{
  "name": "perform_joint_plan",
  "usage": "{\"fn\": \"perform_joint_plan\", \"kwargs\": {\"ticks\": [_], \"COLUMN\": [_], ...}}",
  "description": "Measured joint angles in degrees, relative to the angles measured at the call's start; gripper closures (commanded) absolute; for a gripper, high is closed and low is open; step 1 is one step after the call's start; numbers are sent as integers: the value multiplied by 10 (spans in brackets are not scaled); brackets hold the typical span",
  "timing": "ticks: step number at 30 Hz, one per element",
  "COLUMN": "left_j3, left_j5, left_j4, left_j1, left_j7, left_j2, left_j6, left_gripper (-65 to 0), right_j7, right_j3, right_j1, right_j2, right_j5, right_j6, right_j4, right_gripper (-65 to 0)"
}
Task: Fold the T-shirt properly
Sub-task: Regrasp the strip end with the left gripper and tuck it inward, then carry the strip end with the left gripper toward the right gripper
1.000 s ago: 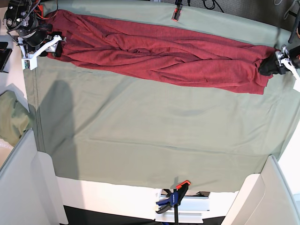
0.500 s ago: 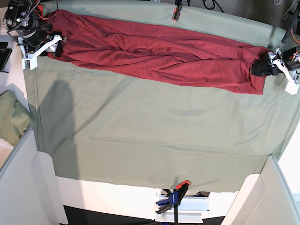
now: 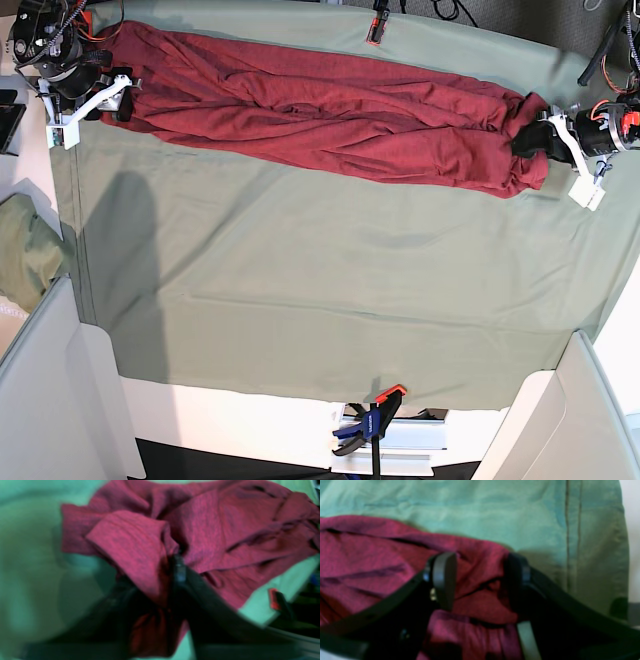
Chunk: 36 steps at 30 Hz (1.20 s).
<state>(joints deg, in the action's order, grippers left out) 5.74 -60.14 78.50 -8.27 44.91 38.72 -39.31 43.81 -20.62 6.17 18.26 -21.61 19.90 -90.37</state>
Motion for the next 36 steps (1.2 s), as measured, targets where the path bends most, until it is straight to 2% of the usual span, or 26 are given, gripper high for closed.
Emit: {"fn": "perform_joint_plan", "kwargs": {"ticks": [7, 14, 17, 24, 29, 36], "left_j3": [23, 84, 84, 78, 13, -132], "left_j5": [103, 121, 123, 142, 184, 288], "left_j4": [0, 9, 63, 270, 358, 365], "left_j1": [-1, -2, -13, -85, -90, -66], "left_j7": [-60, -58, -49, -47, -55, -58], "left_j2": [-3, 0, -2, -1, -16, -66], "left_j6": [-2, -2, 0, -4, -5, -6], "left_gripper": [0, 0, 0, 0, 0, 0], "right_j7": [0, 0, -1, -3, -7, -7], "right_j3": [0, 0, 0, 0, 0, 0], "right_j1": [0, -1, -1, -1, -1, -2], "right_j2": [0, 0, 0, 0, 0, 0], "right_j5": [0, 0, 0, 0, 0, 0], "right_j6": [0, 0, 0, 0, 0, 0], "right_j4": [0, 0, 0, 0, 0, 0], "right_gripper": [-325, -325, -325, -325, -325, -325]}}
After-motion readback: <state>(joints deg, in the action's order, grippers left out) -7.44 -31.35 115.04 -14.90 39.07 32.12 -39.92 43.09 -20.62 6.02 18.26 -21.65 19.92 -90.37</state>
